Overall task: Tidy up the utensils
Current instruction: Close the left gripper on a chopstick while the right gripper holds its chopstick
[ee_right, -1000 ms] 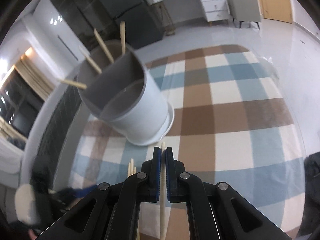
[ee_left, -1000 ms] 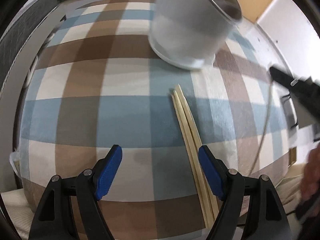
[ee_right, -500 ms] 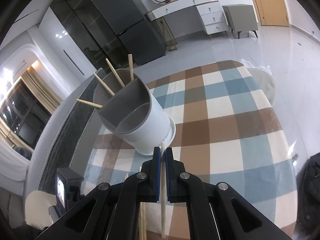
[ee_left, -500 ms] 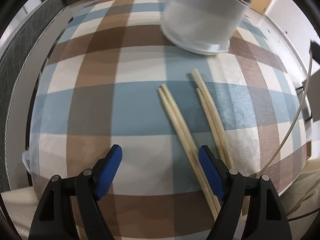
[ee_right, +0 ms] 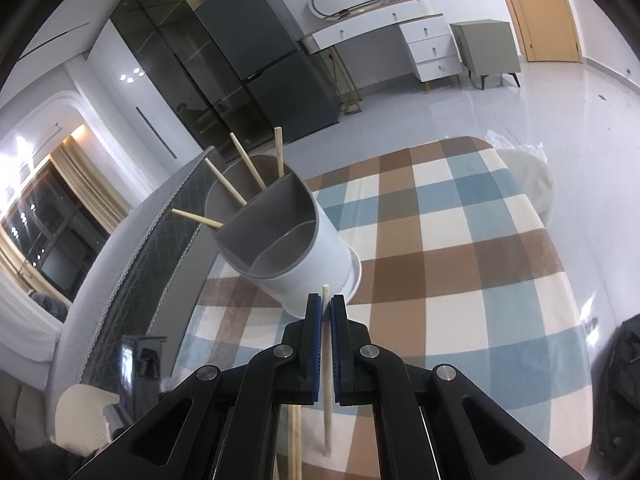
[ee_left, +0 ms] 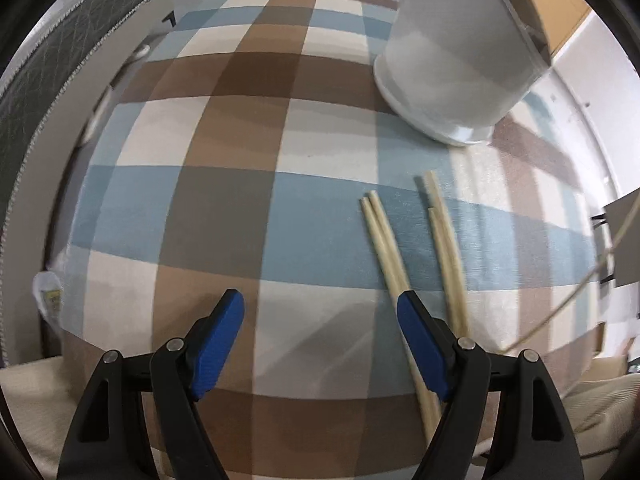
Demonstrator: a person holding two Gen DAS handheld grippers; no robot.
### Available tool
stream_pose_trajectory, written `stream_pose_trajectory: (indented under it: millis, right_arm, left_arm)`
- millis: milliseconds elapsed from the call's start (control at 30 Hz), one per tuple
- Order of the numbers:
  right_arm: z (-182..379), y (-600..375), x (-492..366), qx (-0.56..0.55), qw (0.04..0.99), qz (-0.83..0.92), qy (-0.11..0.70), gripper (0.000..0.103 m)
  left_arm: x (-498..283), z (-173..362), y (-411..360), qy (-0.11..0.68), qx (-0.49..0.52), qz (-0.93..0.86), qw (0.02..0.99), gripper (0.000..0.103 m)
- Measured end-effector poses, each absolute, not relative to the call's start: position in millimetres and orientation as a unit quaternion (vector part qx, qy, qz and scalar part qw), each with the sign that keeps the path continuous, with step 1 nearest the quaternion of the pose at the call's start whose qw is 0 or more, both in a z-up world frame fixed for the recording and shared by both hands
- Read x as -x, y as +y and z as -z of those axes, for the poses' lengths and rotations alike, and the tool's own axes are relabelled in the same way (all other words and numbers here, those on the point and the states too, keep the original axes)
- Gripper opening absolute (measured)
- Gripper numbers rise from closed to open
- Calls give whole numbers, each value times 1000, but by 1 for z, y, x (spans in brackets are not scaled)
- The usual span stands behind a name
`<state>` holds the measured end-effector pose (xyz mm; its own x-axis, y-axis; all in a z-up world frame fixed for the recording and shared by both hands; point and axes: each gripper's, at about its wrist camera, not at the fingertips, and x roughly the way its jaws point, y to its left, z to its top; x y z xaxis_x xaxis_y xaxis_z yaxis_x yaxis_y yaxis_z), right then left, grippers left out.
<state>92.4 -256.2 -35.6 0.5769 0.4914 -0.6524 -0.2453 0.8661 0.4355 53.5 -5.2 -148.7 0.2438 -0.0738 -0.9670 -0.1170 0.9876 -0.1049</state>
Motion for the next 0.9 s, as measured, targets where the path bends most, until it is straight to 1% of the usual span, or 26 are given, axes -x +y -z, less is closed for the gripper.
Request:
stream_pose_trajectory:
  millis: [167, 333, 467, 633, 733, 900]
  right_arm:
    - [34, -259, -92, -159, 875, -210, 407, 4]
    - [32, -255, -92, -157, 874, -216, 405, 4]
    - [30, -255, -91, -155, 876, -218, 401, 4]
    - [32, -257, -93, -162, 874, -216, 404, 4]
    - [31, -256, -93, -160, 875, -217, 403, 4]
    - [31, -254, -94, -160, 874, -218, 403, 4]
  left_arm:
    - [-56, 153, -11, 618, 34, -32, 785, 75]
    - [-63, 152, -11, 627, 42, -29, 777, 75]
    - [-67, 146, -8, 613, 75, -10, 786, 75]
    - [-66, 153, -17, 616, 47, -7, 786, 76]
    - [-70, 154, -16, 620, 49, -10, 783, 77]
    - [-72, 153, -22, 642, 33, -32, 766, 78]
